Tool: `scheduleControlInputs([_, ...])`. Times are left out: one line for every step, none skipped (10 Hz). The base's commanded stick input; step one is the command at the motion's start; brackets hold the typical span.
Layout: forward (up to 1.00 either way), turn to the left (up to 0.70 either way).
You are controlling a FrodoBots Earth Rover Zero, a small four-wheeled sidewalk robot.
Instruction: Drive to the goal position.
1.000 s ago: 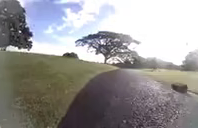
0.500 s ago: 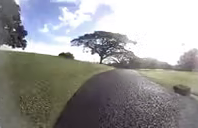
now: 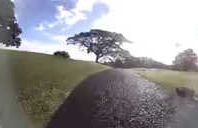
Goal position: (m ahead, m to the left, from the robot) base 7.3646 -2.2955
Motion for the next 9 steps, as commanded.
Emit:
scheduleControlInputs([0.6, 0.0])
scheduleControlInputs([0.6, 0.0])
scheduleControlInputs([0.6, 0.0])
scheduleControlInputs([0.6, 0.0])
scheduleControlInputs([0.6, 0.0])
scheduleControlInputs([0.6, 0.0])
scheduleControlInputs([0.6, 0.0])
scheduleControlInputs([0.6, 0.0])
scheduleControlInputs([0.6, 0.0])
